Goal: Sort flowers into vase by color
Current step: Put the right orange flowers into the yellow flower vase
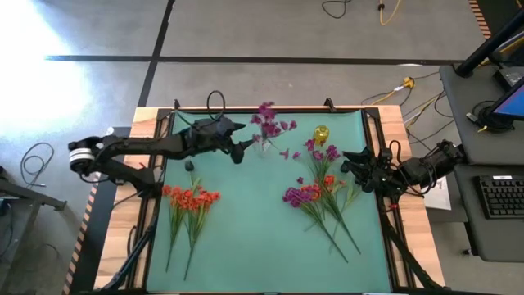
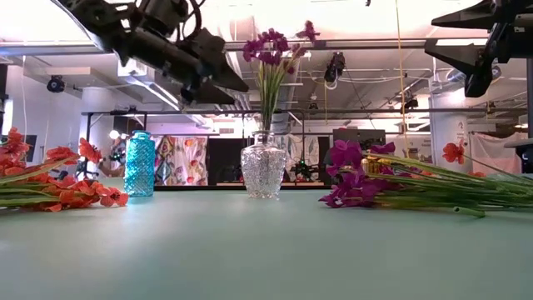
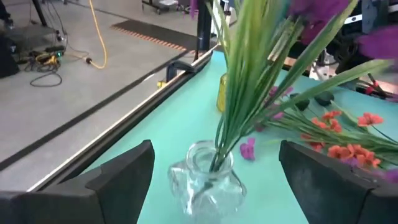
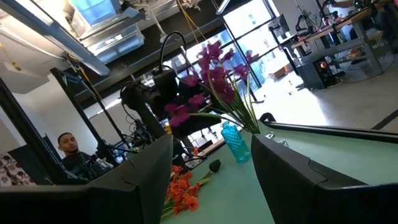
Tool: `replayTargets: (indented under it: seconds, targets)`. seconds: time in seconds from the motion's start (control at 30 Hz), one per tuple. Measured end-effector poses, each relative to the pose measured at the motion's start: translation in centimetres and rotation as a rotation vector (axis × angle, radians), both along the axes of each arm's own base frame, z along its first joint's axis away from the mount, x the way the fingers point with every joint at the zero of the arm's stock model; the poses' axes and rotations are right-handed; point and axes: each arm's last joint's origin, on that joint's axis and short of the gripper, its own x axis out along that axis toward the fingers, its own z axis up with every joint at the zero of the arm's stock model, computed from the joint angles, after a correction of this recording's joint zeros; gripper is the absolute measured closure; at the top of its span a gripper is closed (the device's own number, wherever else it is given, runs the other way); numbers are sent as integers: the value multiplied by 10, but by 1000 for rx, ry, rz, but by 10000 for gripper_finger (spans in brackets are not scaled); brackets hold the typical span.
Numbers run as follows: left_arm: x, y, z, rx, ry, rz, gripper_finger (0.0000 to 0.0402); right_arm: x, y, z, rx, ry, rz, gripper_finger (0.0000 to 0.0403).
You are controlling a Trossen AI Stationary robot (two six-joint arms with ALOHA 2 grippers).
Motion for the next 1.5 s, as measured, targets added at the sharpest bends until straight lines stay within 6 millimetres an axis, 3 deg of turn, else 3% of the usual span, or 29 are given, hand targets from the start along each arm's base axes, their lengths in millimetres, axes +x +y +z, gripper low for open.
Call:
replayTargets:
  seconds: [0.23,0.47,0.7,0.97,1.07,1.2,1.5]
  targets:
    - [-23,-10,10,-96,66,17,70,0,1,0,7,-6,21,193]
    - [-49,-40,17,-441,154,87,71,0,1,0,53,-23,39,193]
    - [-62,-85,37,-513,338,83,75,1,3,0,71,-42,128,193]
    - [-71,-149,41,-454,344,-14,75,10,11,-9,237,24,290,193]
    - [-74,-169,33,-391,344,-25,75,16,14,-10,281,100,296,193]
    - [-75,-185,25,-327,350,-28,75,29,20,5,293,244,267,193]
    - [-67,-190,8,-235,436,8,75,47,30,31,468,810,53,193]
